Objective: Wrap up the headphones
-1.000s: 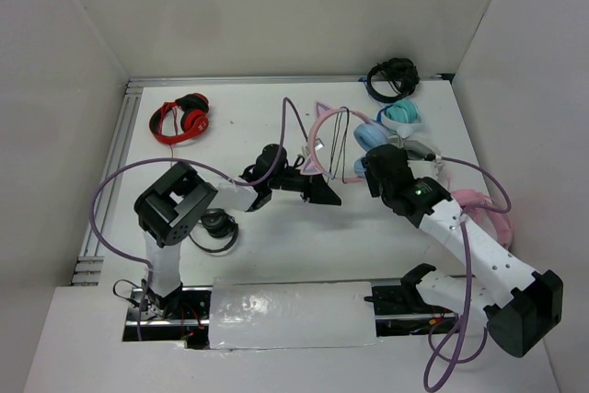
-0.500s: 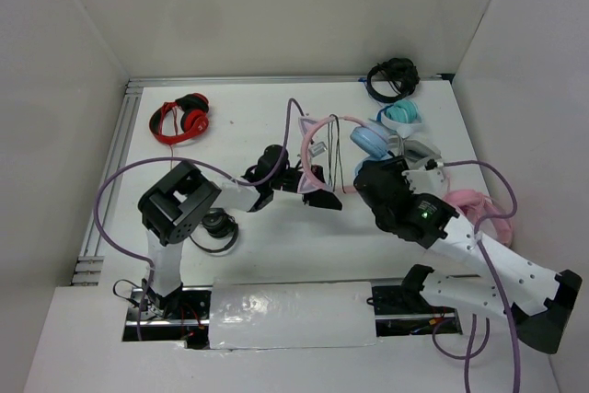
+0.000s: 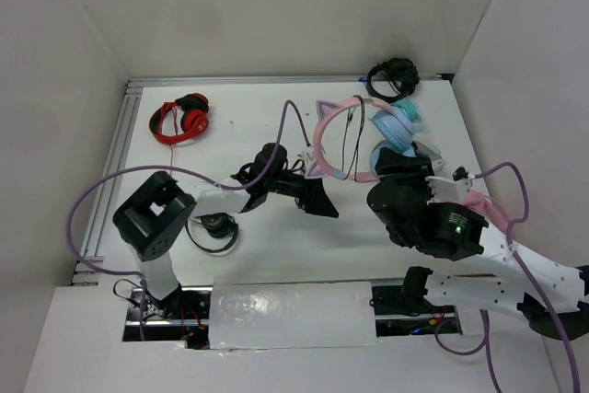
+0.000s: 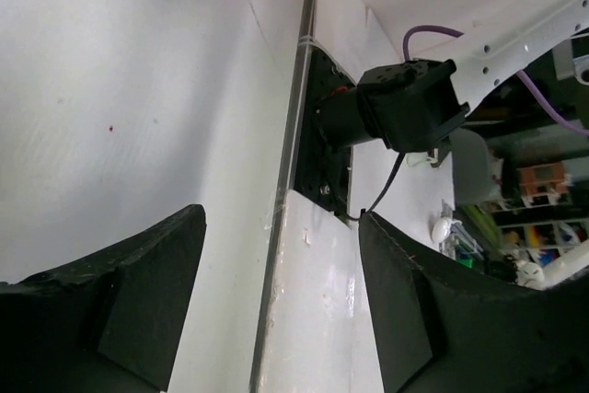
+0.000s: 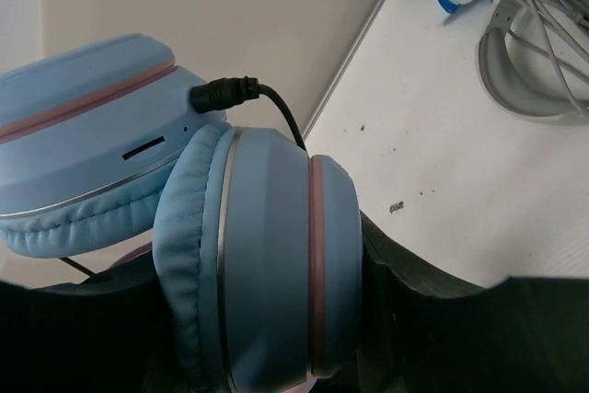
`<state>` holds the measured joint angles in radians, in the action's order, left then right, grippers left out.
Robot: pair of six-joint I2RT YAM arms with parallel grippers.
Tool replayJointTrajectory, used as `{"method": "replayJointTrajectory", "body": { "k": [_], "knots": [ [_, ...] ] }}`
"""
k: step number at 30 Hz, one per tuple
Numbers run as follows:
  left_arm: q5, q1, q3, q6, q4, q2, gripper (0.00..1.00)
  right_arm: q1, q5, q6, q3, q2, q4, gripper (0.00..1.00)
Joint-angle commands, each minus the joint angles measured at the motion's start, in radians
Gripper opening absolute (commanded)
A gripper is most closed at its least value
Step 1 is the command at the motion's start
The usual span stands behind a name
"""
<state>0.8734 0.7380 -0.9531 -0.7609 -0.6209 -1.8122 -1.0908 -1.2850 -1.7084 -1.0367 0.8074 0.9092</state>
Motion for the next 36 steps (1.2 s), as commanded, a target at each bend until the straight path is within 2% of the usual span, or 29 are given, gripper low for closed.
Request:
{"method": "replayJointTrajectory", "body": {
  "k": [1, 4, 5, 7, 9, 13, 16, 17, 18, 19, 23, 27, 30, 31, 33, 36],
  "knots": [
    [-0.083, 0.003, 0.042, 0.083, 0.125, 0.147, 0.80, -0.029, -0.122, 0.010, -0.054, -0.039, 0.011, 0.00],
    [-0.210, 0.003, 0.091, 0.117, 0.265, 0.276, 0.79, -0.043, -0.097, 0.021, -0.048, -0.066, 0.043, 0.00],
    [-0.259, 0.003, 0.103, 0.126, 0.355, 0.312, 0.80, -0.046, -0.068, 0.030, -0.036, -0.076, 0.048, 0.00],
    [-0.411, 0.003, 0.140, 0.112, 0.452, 0.417, 0.79, -0.050, -0.025, 0.082, -0.014, -0.099, 0.043, 0.00],
    [-0.483, 0.001, 0.195, 0.097, 0.560, 0.497, 0.80, -0.061, 0.037, 0.104, 0.038, -0.122, 0.033, 0.00],
    [-0.678, 0.003, 0.330, 0.016, 0.703, 0.770, 0.83, -0.076, 0.119, 0.210, 0.167, -0.146, -0.055, 0.00],
    [-0.795, 0.004, 0.401, -0.079, 0.825, 0.968, 0.90, -0.092, 0.128, 0.141, 0.217, -0.152, -0.030, 0.00],
    [-0.810, 0.004, 0.418, -0.092, 0.846, 1.017, 0.91, -0.101, 0.125, 0.116, 0.230, -0.155, -0.026, 0.00],
    [-0.818, 0.006, 0.431, -0.103, 0.874, 1.109, 0.97, -0.110, 0.124, 0.092, 0.260, -0.158, -0.026, 0.00],
    [-0.839, 0.006, 0.459, -0.123, 0.886, 1.149, 0.99, -0.121, 0.119, 0.128, 0.276, -0.162, -0.079, 0.00],
    [-0.905, 0.008, 0.493, -0.181, 0.964, 1.312, 0.99, -0.222, 0.108, 0.167, 0.314, -0.142, -0.132, 0.00],
    [-0.962, 0.009, 0.439, -0.261, 1.160, 1.346, 0.99, -0.332, 0.072, 0.078, 0.287, -0.067, 0.004, 0.00],
    [-0.975, 0.009, 0.410, -0.311, 1.245, 1.346, 0.99, -0.429, 0.036, -0.077, 0.261, 0.001, 0.147, 0.00],
    [-0.970, 0.009, 0.407, -0.316, 1.256, 1.346, 0.99, -0.464, 0.030, -0.194, 0.251, 0.019, 0.195, 0.00],
    [-0.967, 0.009, 0.404, -0.337, 1.280, 1.346, 0.99, -0.483, 0.039, -0.326, 0.242, 0.055, 0.332, 0.00],
    [-0.965, 0.009, 0.401, -0.359, 1.296, 1.350, 0.99, -0.486, 0.047, -0.453, 0.228, 0.120, 0.407, 0.00]
  ]
}}
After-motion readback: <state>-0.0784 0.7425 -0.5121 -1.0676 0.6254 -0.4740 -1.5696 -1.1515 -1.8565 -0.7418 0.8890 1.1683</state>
